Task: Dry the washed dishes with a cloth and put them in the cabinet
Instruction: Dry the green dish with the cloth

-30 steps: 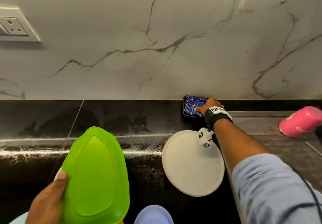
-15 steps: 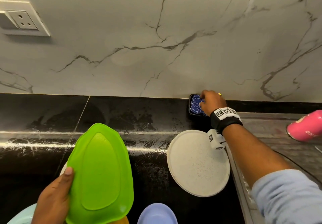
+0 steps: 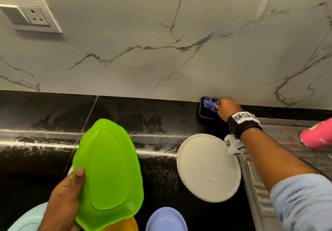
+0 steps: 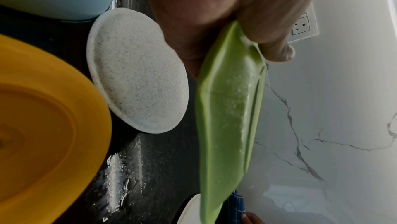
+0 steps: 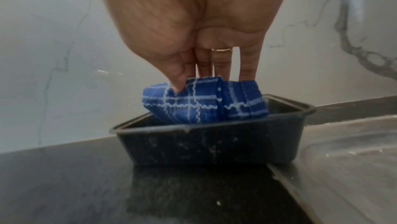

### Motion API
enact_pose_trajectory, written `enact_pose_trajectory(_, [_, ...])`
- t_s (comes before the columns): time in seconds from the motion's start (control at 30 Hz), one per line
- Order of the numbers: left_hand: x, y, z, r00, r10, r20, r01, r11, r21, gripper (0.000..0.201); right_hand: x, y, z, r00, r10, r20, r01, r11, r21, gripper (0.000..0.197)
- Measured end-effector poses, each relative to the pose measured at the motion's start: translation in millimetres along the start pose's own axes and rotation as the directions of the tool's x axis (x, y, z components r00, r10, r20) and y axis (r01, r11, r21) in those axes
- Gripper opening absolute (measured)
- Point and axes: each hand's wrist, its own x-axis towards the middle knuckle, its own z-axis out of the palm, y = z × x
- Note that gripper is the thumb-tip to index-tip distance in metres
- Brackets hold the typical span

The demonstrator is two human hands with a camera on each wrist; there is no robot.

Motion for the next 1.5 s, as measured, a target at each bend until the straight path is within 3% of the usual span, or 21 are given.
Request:
enact_pose_trajectory(0.1, [-0.9,4.7,4.3,0.998,0.022,0.053,-0.02,0.999,-0.04,0.061,-10.4,3.0,-25.3,0.997,0.065,-0.033,-0.061,0.99,0.13,0.024])
enact_pose_trajectory(0.2, [-12.2,19.2,15.4,0.991,0.049,0.123,-0.039,0.996,-0.079,0.05,-40.0,-0.9,-60.6,0.99,0.118,-0.079,-0.089,0.949,0.302,0.026])
enact_pose_trajectory(0.3, [-23.9,32.4,19.6,0.982,0.076,0.175,-0.064,0.995,-0.077,0.047,-96.1,-27.1,-92.3,0.967,0.151,-0.206,-0.025,0.859,0.511,0.024])
enact_pose_trajectory(0.33, [-25.4,35.3,19.0,0.98,0.077,0.185,-0.064,0.995,-0.077,0.046,-118.5,-40.7,-99.5,0.95,0.19,-0.246,0.002,0.788,0.615,0.022])
enact_pose_trajectory(0.37, [-26.0,38.6,17.1,0.979,0.074,0.19,-0.06,0.995,-0.077,0.046,-140.9,-55.6,-104.1,0.935,0.251,-0.249,0.024,0.657,0.753,0.021])
enact_pose_trajectory(0.43, [-25.9,42.3,10.1,0.976,0.056,0.209,-0.043,0.997,-0.065,0.047,-186.4,-90.2,-105.8,0.93,0.355,-0.101,0.015,0.237,0.971,0.024])
enact_pose_trajectory(0.5, [-26.7,45.6,0.7,0.973,0.037,0.228,-0.027,0.998,-0.049,0.048,-220.2,-119.6,-94.0,0.954,0.263,0.141,-0.109,-0.132,0.985,0.036])
enact_pose_trajectory(0.53, [-26.6,46.8,-5.7,0.971,0.03,0.236,-0.02,0.999,-0.047,0.048,-232.0,-133.2,-83.8,0.957,0.17,0.237,-0.194,-0.237,0.952,0.045])
enact_pose_trajectory(0.63, [-28.8,51.0,-23.2,0.965,0.014,0.262,-0.002,0.999,-0.046,0.045,-259.0,-178.5,-52.0,0.951,0.019,0.309,-0.283,-0.351,0.893,0.042])
enact_pose_trajectory(0.7, [-31.3,55.9,-35.7,0.96,0.009,0.281,0.005,0.999,-0.052,0.043,-269.0,-210.4,-41.5,0.973,-0.006,0.23,-0.221,-0.3,0.928,0.035])
enact_pose_trajectory(0.83, [-37.2,65.6,-61.2,0.947,0.017,0.32,-0.002,0.999,-0.048,0.042,-274.5,-277.5,-47.0,0.99,-0.099,-0.105,0.109,0.038,0.993,0.035])
enact_pose_trajectory(0.9, [-39.7,70.4,-70.2,0.94,0.043,0.339,-0.035,0.999,-0.031,0.041,-278.6,-309.0,-48.7,0.916,-0.309,-0.257,0.347,0.285,0.894,0.054])
enact_pose_trajectory(0.97, [-41.7,76.6,-79.3,0.927,0.091,0.363,-0.093,0.996,-0.013,0.04,-282.3,-333.9,-43.1,0.849,-0.475,-0.23,0.481,0.515,0.709,0.071])
enact_pose_trajectory(1.0, [-41.9,80.8,-85.1,0.918,0.121,0.378,-0.127,0.992,-0.009,0.04,-286.3,-342.2,-41.8,0.844,-0.494,-0.208,0.503,0.595,0.627,0.077])
enact_pose_trajectory(1.1, [-38.6,90.3,-102.6,0.879,0.225,0.421,-0.254,0.967,0.012,0.038,-312.4,-363.7,-43.0,0.797,-0.568,-0.206,0.585,0.639,0.499,0.083])
enact_pose_trajectory(1.23, [-37.9,98.3,-119.5,0.841,0.308,0.445,-0.336,0.942,-0.018,0.053,-354.1,-394.1,-24.6,0.646,-0.721,-0.251,0.762,0.629,0.153,0.069])
enact_pose_trajectory(1.3, [-39.2,102.2,-126.1,0.818,0.338,0.466,-0.364,0.931,-0.037,0.056,-360.9,-399.9,-23.8,0.606,-0.748,-0.27,0.789,0.609,0.083,0.065])
enact_pose_trajectory(1.37, [-38.2,105.1,-132.6,0.787,0.375,0.489,-0.423,0.906,-0.013,0.058,-350.2,-400.7,-34.8,0.642,-0.714,-0.278,0.765,0.619,0.179,0.07])
enact_pose_trajectory(1.43, [-35.4,110.1,-138.0,0.762,0.404,0.507,-0.498,0.865,0.06,0.057,-331.8,-399.1,-48.2,0.771,-0.579,-0.266,0.636,0.675,0.373,0.076])
enact_pose_trajectory(1.5, [-33.0,116.8,-142.8,0.733,0.433,0.524,-0.576,0.805,0.141,0.057,-320.2,-399.7,-57.5,0.849,-0.454,-0.269,0.527,0.705,0.474,0.075])
